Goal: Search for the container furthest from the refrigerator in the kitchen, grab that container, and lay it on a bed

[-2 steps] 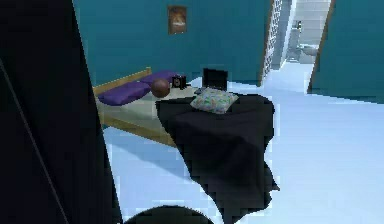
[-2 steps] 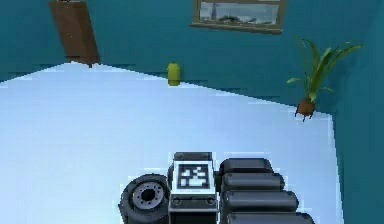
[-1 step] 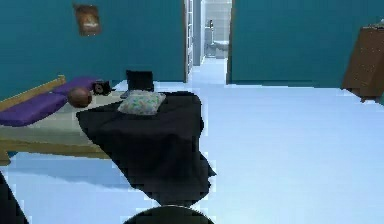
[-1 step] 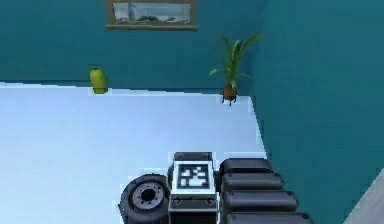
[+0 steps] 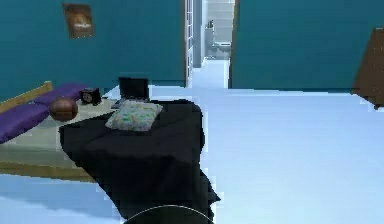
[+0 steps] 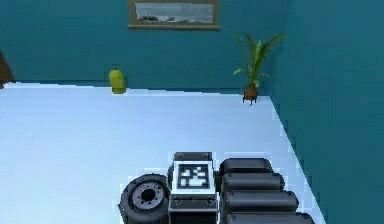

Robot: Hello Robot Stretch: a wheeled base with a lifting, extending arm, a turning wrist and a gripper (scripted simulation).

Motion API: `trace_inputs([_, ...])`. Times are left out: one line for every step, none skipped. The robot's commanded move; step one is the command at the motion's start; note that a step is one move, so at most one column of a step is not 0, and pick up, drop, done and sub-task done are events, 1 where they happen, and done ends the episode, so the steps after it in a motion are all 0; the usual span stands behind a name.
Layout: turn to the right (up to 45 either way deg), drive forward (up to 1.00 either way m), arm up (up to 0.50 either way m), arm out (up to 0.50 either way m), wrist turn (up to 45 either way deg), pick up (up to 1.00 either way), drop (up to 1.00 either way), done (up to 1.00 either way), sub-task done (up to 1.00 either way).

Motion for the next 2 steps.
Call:
trace_inputs([-33.0, 0.0, 0.0, 0.0, 0.0, 0.0, 0.0, 0.0, 0.0])
trace_inputs([0.0, 0.3, 0.0, 0.0, 0.0, 0.0, 0.0, 0.0, 0.0])
